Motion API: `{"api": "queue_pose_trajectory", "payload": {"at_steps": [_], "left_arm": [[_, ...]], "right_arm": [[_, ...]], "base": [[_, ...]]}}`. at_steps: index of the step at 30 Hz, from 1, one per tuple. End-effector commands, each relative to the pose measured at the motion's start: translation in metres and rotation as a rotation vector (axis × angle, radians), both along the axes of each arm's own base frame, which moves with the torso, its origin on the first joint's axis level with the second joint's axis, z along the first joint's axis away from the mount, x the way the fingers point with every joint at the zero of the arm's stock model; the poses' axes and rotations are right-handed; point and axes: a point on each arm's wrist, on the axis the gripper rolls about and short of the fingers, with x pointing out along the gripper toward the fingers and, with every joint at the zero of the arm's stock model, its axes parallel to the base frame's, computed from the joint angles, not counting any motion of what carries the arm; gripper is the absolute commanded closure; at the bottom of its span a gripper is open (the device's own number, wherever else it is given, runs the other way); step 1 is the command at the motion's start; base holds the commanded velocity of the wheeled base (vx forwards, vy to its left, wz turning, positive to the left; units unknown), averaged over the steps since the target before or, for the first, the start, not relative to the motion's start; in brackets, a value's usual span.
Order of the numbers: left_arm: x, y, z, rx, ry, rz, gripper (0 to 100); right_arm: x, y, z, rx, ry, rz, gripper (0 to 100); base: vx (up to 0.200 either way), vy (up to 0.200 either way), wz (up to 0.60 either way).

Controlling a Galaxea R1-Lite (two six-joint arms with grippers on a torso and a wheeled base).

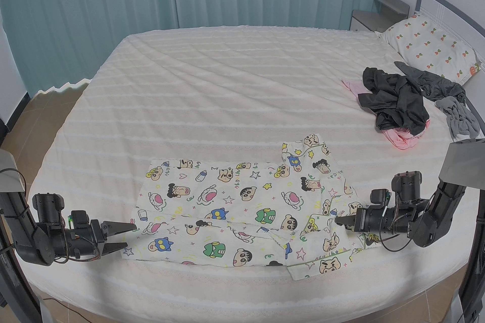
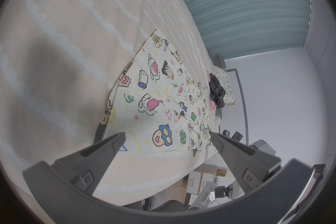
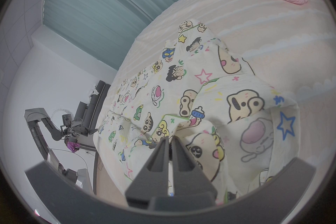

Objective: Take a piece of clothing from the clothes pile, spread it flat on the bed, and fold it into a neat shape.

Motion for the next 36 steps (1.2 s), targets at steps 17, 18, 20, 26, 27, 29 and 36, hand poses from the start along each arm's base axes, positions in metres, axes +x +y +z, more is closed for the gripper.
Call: {"api": "queue_pose_trajectory", "payload": {"at_steps": [17, 18, 20, 26, 27, 29, 36], "left_arm": [[0.0, 0.0, -0.001, -0.001, 0.003, 0.001, 0], [0.0, 0.0, 0.0, 0.0, 0.001, 0.001, 0], [0.0, 0.0, -0.001, -0.001, 0.003, 0.001, 0], [0.0, 0.0, -0.001, -0.001, 0.003, 0.001, 0], [0.0, 0.0, -0.001, -0.001, 0.003, 0.001, 0], [0.0, 0.0, -0.001, 0.0, 0.003, 0.002, 0], [0.0, 0.0, 0.0, 0.001, 0.002, 0.004, 0]], "right_arm": [[0.01, -0.018, -0.001, -0.05, -0.027, -0.135, 100], [0.011, -0.019, -0.002, -0.055, -0.025, -0.144, 100], [0.01, -0.019, -0.002, -0.059, -0.023, -0.15, 100], [0.011, -0.021, -0.002, -0.063, -0.029, -0.164, 100], [0.011, -0.021, -0.002, -0.063, -0.033, -0.164, 100], [0.011, -0.021, -0.001, -0.063, -0.052, -0.165, 100], [0.007, -0.021, 0.0, -0.058, -0.059, -0.171, 0]], "base": [[0.0, 0.0, 0.0], [0.0, 0.0, 0.0], [0.0, 0.0, 0.0], [0.0, 0.0, 0.0], [0.0, 0.0, 0.0], [0.0, 0.0, 0.0], [0.0, 0.0, 0.0]]}}
